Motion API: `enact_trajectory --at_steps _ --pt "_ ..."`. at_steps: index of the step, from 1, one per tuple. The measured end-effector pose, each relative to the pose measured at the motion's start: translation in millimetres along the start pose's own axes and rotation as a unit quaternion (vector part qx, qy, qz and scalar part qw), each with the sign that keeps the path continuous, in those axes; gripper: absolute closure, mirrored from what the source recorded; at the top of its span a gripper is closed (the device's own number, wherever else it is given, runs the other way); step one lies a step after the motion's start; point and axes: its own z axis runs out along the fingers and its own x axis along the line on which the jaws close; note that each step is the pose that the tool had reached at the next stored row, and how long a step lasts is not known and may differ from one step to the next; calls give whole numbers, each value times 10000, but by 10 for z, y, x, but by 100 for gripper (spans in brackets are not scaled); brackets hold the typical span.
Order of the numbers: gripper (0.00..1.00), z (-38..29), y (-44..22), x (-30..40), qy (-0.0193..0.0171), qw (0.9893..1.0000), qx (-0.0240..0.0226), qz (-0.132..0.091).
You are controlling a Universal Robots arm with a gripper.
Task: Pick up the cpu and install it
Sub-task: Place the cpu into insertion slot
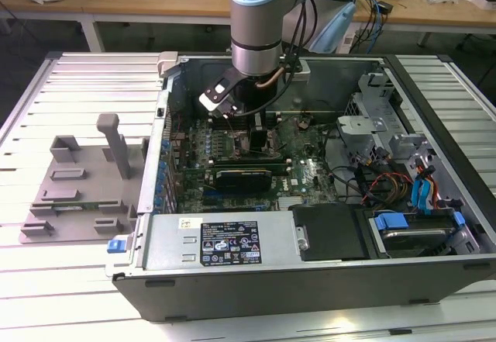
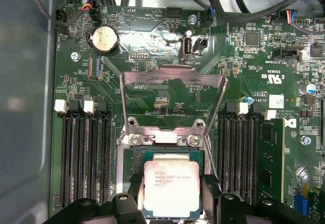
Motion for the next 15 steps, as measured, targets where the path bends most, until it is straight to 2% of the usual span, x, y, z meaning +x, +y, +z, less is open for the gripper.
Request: enact_trajectory --at_steps 5,6,7,11,13,14,15 --pt "44 2 0 0 0 10000 0 0" --pt "43 5 1 2 5 10000 -3 0" --pt "37 4 1 1 3 10000 -2 0" --pt "37 -5 0 0 8 10000 -1 1" --pt "37 -6 1 0 27 10000 -1 1" --pt "37 -7 1 -1 55 10000 -1 2" --pt "37 -6 0 -1 121 9999 -2 6"
